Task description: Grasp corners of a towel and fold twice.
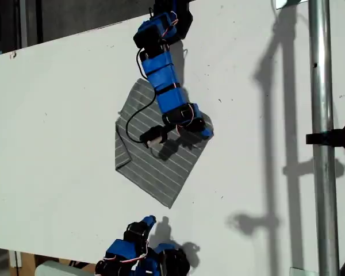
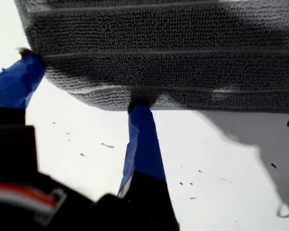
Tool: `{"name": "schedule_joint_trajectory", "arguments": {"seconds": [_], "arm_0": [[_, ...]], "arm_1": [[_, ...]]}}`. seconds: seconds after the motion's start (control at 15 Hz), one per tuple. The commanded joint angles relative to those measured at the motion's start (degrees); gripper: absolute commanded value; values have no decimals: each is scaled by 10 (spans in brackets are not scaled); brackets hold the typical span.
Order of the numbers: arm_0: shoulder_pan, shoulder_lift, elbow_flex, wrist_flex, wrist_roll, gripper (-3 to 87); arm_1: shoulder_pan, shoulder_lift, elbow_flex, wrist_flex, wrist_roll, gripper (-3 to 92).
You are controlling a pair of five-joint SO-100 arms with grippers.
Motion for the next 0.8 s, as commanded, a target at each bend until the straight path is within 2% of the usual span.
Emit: {"name": "schedule_joint_trajectory", "arguments": {"seconds": [0.0,0.13,0.2,0.4,0.73], "arm_0": [[10,6,-4,-8,-4,-26],[12,11,2,-8,-7,-26],[13,15,7,-8,-8,-26],[11,25,15,-8,-9,-26],[18,-35,-18,-13,3,-25]], "arm_1": [[7,0,-32,-20,-1,304],[11,-21,-30,-15,-1,221],[11,-25,-26,-15,4,100],[9,-27,-26,-30,2,-2],[8,-25,-26,-41,-6,-2]]}}
